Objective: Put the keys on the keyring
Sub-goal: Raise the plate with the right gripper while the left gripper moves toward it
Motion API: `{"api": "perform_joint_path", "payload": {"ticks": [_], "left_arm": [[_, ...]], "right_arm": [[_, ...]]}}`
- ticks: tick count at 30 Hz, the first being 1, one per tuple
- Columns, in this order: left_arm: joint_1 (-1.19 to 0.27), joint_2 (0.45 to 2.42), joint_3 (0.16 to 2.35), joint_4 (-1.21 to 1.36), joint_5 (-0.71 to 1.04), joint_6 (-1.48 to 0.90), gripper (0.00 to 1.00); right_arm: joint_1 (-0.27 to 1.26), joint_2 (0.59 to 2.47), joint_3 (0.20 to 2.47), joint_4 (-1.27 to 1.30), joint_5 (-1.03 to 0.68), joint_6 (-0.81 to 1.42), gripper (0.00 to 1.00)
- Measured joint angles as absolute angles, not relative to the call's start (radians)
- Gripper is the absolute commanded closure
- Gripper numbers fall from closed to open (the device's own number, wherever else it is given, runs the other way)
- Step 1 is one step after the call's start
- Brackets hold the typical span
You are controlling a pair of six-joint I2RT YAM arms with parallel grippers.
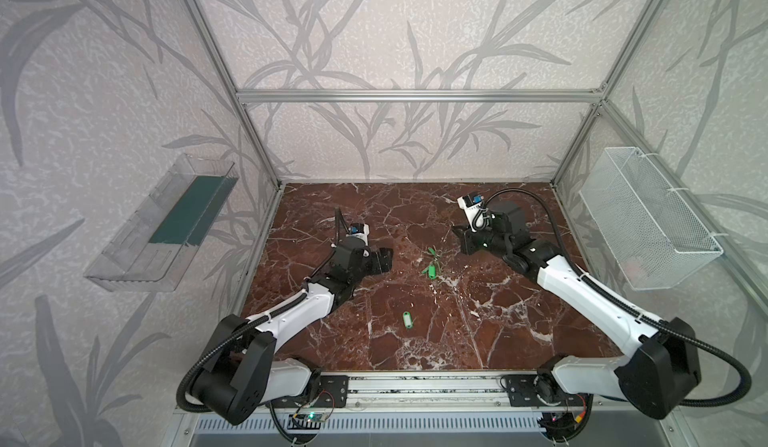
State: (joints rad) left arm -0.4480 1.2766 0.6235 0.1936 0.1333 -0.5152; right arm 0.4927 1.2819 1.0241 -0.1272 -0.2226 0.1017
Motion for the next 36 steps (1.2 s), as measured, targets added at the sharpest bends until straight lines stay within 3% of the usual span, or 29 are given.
{"api": "perform_joint_path", "payload": {"ticks": [11, 24, 36], "left_arm": [[-0.511, 1.218, 0.868, 0.134, 0.286, -0.525, 0.28], [-0.524, 1.219, 0.949, 0.160, 0.488, -0.529, 0.51], [-0.525, 1.213, 0.988, 0.173, 0.525, -0.504, 0.57]], "right_arm": [[0.437, 1.237, 0.956, 0.125, -0.460, 0.211, 1.00], [0.423, 1.258, 0.938, 0.361, -0.744, 0.375, 1.00], [0.423, 1.287, 0.936, 0.479, -0.866, 0.460, 1.00]]}}
